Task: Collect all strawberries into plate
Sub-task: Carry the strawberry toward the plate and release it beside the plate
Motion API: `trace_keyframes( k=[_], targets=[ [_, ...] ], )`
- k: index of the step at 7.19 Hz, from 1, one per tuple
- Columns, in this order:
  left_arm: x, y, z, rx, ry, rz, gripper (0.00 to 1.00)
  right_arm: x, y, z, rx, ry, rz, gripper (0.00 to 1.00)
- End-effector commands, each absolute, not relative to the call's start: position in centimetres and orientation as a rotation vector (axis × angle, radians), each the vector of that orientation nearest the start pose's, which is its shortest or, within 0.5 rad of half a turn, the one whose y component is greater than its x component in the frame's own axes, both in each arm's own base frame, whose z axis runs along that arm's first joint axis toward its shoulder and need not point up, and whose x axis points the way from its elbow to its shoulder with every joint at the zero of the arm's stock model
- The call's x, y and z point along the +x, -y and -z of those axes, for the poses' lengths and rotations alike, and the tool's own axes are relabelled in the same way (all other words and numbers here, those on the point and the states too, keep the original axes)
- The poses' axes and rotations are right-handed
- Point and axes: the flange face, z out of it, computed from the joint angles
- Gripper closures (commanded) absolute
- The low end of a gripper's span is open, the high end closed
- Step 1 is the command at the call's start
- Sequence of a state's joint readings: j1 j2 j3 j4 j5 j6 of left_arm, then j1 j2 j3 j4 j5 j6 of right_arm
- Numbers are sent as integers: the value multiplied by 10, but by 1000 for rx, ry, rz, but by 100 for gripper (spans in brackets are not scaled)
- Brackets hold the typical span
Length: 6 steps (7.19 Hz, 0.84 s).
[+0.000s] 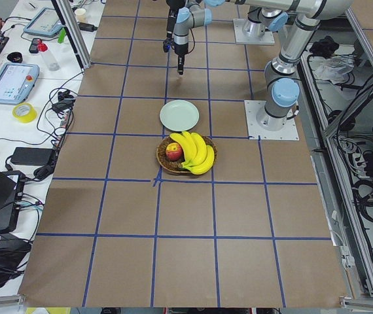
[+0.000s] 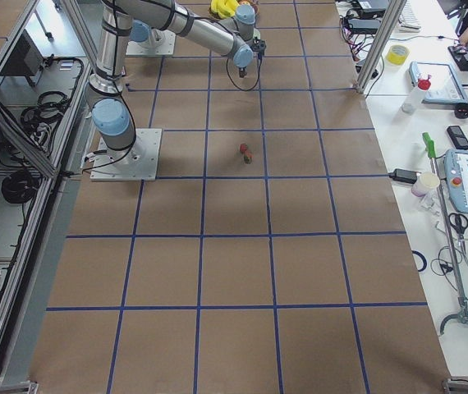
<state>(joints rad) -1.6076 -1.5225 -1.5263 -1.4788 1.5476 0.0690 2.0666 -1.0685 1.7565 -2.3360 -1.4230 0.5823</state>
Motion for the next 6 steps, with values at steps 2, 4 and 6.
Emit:
trace_keyframes(
  k=[2, 4, 6],
  targets=[
    [-153, 481, -543, 170, -3144, 291, 0, 426, 470, -191, 126, -2969, -28, 72],
    [-153, 481, -543, 170, -3144, 291, 0, 426, 470, -191, 126, -2965, -32, 59],
    [-153, 481, -544, 170, -3143, 294, 0, 426, 470, -193, 131, -2969, -28, 0]
  ],
)
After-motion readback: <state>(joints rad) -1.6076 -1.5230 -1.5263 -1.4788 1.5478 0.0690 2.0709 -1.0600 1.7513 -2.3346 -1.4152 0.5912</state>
